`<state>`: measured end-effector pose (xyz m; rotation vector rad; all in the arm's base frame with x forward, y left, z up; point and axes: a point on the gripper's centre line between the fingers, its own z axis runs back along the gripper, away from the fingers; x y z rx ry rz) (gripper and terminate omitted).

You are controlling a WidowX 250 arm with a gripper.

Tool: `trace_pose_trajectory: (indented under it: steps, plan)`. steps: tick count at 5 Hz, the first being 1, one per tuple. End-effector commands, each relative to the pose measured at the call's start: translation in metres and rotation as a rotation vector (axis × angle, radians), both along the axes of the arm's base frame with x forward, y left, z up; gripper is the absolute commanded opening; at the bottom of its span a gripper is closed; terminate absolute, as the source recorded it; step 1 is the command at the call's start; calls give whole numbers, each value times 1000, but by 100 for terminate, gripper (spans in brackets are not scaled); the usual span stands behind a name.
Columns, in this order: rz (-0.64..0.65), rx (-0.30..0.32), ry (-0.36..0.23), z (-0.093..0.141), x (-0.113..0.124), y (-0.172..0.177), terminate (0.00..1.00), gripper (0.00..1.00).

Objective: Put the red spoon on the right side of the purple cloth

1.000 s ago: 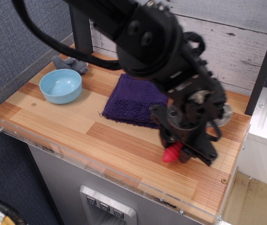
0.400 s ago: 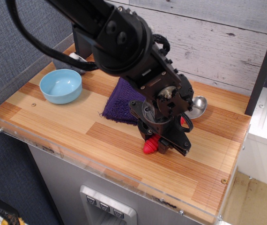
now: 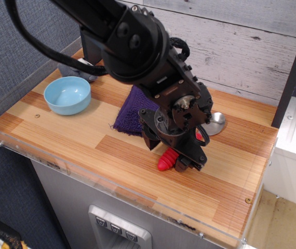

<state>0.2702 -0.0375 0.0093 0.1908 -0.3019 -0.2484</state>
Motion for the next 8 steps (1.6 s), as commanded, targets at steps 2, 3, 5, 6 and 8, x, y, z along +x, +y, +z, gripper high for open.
trace_pose_trajectory:
  steps: [2,3,5,6,8]
  plan:
    - [-71,-9,-31,20,-9,-7,0,100]
    - [-94,-31,-127,52,-4,-13,0,100]
    - [-66,-24,-317,115,-10,-5,0,100]
    - [-45,-25,-386,137,-17,5,0,100]
    - [-30,-14,-440,153,-25,14,0,100]
